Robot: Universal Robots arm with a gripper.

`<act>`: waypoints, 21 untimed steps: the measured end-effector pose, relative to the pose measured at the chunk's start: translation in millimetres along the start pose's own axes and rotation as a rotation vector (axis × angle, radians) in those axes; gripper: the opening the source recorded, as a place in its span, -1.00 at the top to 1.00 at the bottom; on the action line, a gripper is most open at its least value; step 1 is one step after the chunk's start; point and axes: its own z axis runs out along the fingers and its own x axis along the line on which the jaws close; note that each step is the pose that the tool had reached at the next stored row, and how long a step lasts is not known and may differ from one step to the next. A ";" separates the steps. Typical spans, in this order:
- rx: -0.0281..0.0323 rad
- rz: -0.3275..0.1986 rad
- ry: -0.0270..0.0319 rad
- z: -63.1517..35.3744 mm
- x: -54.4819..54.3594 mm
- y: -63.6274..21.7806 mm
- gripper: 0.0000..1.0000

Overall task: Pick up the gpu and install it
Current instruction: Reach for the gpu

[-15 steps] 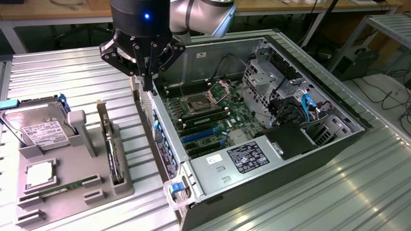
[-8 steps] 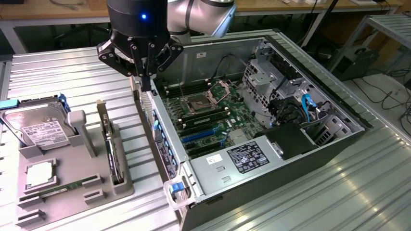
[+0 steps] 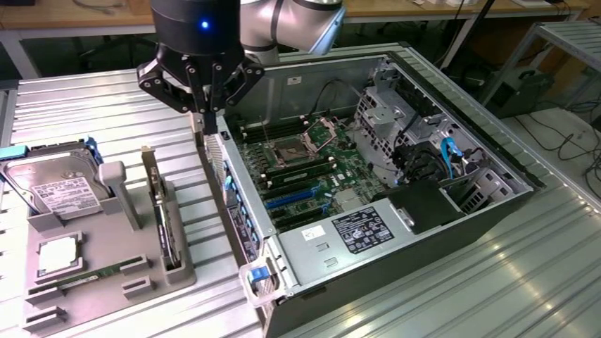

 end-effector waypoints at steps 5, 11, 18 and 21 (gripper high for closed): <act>0.0000 0.000 0.0000 -0.1 2.7 -0.4 0.79; -0.0001 0.000 0.0000 -0.2 8.1 -1.3 0.79; -0.0001 0.000 0.0000 -0.3 14.4 -2.7 0.79; -0.0001 0.000 0.0000 -0.4 16.4 -3.1 0.79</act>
